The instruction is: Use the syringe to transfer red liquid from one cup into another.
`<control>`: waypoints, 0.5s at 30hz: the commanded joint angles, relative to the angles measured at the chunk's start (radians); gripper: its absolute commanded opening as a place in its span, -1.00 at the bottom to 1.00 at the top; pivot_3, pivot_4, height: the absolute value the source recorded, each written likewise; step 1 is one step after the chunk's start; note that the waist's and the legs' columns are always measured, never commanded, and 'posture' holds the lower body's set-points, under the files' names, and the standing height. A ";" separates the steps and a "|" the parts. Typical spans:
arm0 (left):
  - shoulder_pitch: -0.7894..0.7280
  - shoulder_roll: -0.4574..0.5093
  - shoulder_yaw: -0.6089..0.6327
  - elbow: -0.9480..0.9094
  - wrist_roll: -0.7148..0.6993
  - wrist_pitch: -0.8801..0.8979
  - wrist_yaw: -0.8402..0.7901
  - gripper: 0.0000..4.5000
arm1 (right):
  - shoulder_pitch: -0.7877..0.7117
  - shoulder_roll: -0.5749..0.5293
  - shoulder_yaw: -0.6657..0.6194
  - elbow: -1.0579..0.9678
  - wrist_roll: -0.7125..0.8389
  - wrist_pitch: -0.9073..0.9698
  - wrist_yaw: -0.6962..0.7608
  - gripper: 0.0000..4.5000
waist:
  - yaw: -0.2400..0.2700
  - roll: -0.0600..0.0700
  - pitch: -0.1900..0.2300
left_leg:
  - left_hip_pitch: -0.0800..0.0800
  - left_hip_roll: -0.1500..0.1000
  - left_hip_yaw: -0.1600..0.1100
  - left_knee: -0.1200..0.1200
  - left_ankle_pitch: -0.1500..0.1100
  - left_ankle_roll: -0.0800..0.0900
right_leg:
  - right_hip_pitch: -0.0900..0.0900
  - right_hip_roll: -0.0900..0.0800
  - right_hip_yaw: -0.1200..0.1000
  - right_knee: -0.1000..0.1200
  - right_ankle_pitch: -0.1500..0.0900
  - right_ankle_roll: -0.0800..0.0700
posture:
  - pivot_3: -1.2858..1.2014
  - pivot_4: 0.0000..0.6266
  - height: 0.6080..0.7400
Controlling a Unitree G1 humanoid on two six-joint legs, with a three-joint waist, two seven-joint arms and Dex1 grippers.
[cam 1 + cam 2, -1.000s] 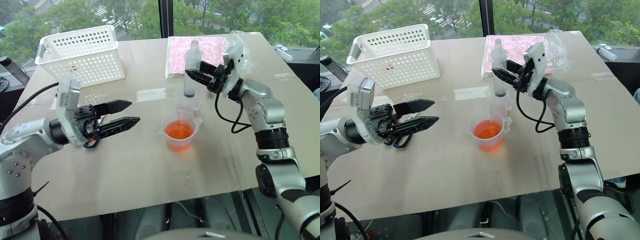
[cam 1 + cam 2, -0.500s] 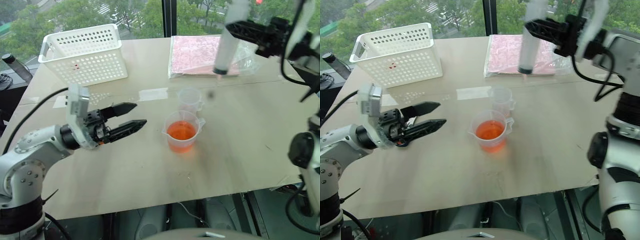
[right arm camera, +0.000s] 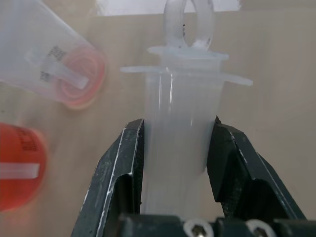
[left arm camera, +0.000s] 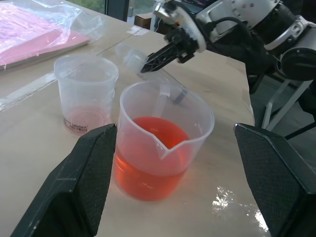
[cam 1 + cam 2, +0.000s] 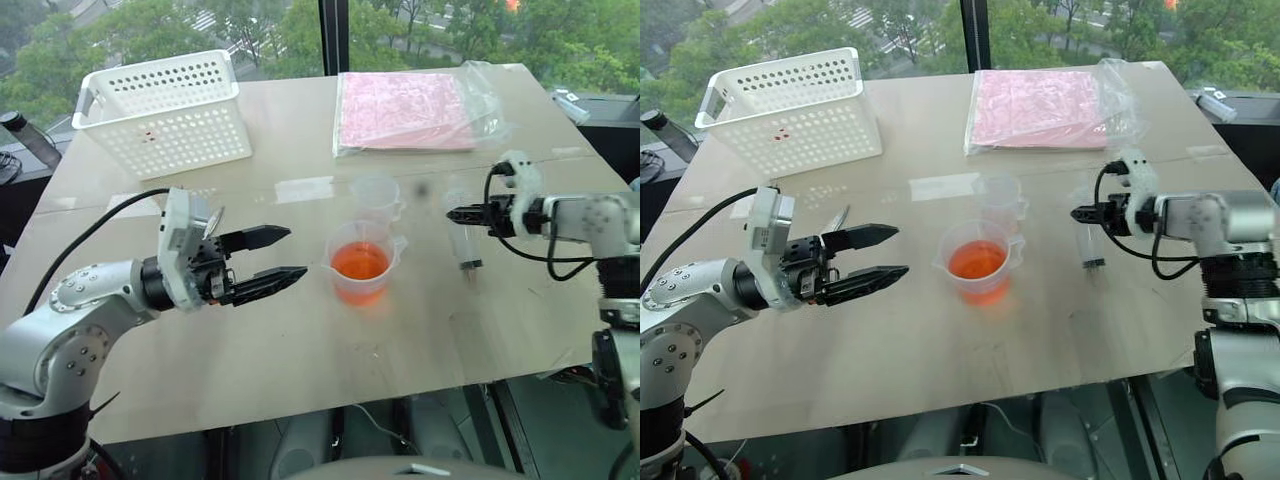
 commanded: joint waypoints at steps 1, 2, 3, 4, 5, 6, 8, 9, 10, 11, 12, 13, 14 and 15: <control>0.010 0.017 0.024 -0.032 -0.003 -0.032 -0.012 0.70 | -0.002 -0.032 0.047 0.077 -0.093 -0.100 0.060 0.45 | 0.008 0.000 0.000 | -0.001 0.000 -0.001 0.001 0.000 0.000 | 0.000 0.000 -0.001 0.000 0.000 0.000 | 0.03 -0.52 1.00; 0.012 0.012 0.023 -0.034 -0.004 -0.034 -0.006 0.70 | 0.005 -0.041 0.042 0.073 -0.102 -0.112 0.069 0.67 | 0.009 0.000 0.000 | -0.001 0.000 -0.001 0.001 0.000 0.000 | 0.000 -0.001 -0.001 -0.001 0.000 0.000 | 0.03 -0.52 1.00; 0.014 0.006 0.022 -0.036 -0.006 -0.037 0.002 0.70 | 0.022 -0.057 0.039 0.050 -0.112 -0.137 0.085 0.88 | 0.009 0.000 0.000 | -0.001 -0.001 -0.001 0.001 0.000 0.000 | 0.000 -0.001 -0.001 -0.001 0.000 0.000 | 0.03 -0.52 1.00; 0.015 0.003 0.021 -0.039 -0.007 -0.038 0.012 0.70 | 0.052 -0.081 0.031 -0.005 -0.114 -0.177 0.112 0.95 | 0.010 0.000 0.000 | -0.001 -0.001 -0.001 0.001 0.000 0.000 | 0.000 -0.001 -0.001 -0.001 0.000 0.000 | 0.03 -0.52 1.00; 0.017 0.001 0.022 -0.043 -0.010 -0.038 0.019 0.70 | 0.081 -0.099 0.015 -0.059 -0.109 -0.205 0.134 0.95 | 0.014 0.000 0.000 | -0.001 -0.001 -0.001 0.001 0.000 0.000 | 0.000 -0.001 -0.001 -0.001 0.000 0.000 | 0.03 -0.52 1.00; 0.023 -0.001 0.026 -0.047 -0.019 -0.033 0.030 0.70 | 0.123 -0.115 -0.026 -0.134 -0.085 -0.232 0.154 0.95 | 0.016 0.000 0.000 | -0.001 -0.001 -0.002 0.001 0.000 0.000 | 0.000 -0.001 -0.001 -0.001 0.000 0.000 | 0.03 -0.52 1.00; 0.042 -0.005 0.041 -0.054 -0.029 -0.029 0.050 0.70 | 0.239 -0.156 -0.137 -0.316 -0.012 -0.265 0.208 0.95 | 0.018 0.000 0.000 | -0.001 0.000 -0.002 0.001 0.000 0.000 | 0.000 -0.001 -0.001 -0.001 0.000 0.000 | 0.03 -0.52 1.00; 0.051 -0.007 0.048 -0.057 -0.031 -0.029 0.058 0.70 | 0.296 -0.171 -0.180 -0.387 0.006 -0.298 0.232 0.95 | 0.020 0.000 0.000 | -0.001 0.000 -0.002 0.000 0.000 0.000 | 0.000 -0.001 -0.001 -0.001 0.000 0.000 | 0.03 -0.52 1.00; 0.062 -0.011 0.058 -0.058 -0.041 -0.025 0.070 0.70 | 0.366 -0.176 -0.238 -0.462 0.028 -0.342 0.259 0.95 | 0.023 0.000 0.000 | -0.001 0.000 -0.002 0.000 0.000 0.000 | 0.000 -0.001 -0.001 -0.001 0.000 0.000 | 0.03 -0.52 1.00; 0.072 -0.017 0.069 -0.059 -0.049 -0.022 0.085 0.70 | 0.441 -0.172 -0.311 -0.536 0.062 -0.382 0.289 0.95 | 0.021 0.000 0.000 | -0.001 0.001 -0.002 -0.001 0.000 0.000 | 0.000 -0.001 -0.001 -0.002 0.000 0.000 | 0.03 -0.52 1.00; 0.087 -0.019 0.078 -0.061 -0.049 -0.022 0.094 0.70 | 0.511 -0.169 -0.373 -0.601 0.085 -0.413 0.308 0.95 | 0.023 0.000 0.000 | -0.001 0.001 -0.002 -0.001 -0.001 0.000 | 0.000 -0.001 -0.001 -0.002 0.000 0.000 | 0.03 -0.52 1.00; 0.104 -0.020 0.084 -0.064 -0.042 -0.026 0.098 0.70 | 0.578 -0.164 -0.428 -0.658 0.100 -0.440 0.323 0.95 | 0.024 0.000 0.000 | -0.001 0.001 -0.002 -0.001 -0.001 0.000 | 0.000 -0.001 -0.001 -0.002 0.000 0.000 | 0.03 -0.52 1.00; 0.129 -0.021 0.091 -0.067 -0.030 -0.034 0.098 0.70 | 0.659 -0.159 -0.475 -0.717 0.099 -0.492 0.351 0.95 | 0.024 0.000 0.000 | 0.000 0.001 -0.002 -0.001 -0.001 0.001 | 0.001 -0.001 -0.001 -0.002 0.000 0.000 | 0.03 -0.52 1.00; 0.152 -0.023 0.101 -0.067 -0.023 -0.040 0.100 0.70 | 0.732 -0.150 -0.513 -0.766 0.088 -0.555 0.381 0.95 | 0.025 0.000 0.000 | 0.001 0.001 -0.002 -0.001 -0.001 0.001 | 0.002 -0.001 -0.001 -0.002 0.000 0.000 | 0.03 -0.52 1.00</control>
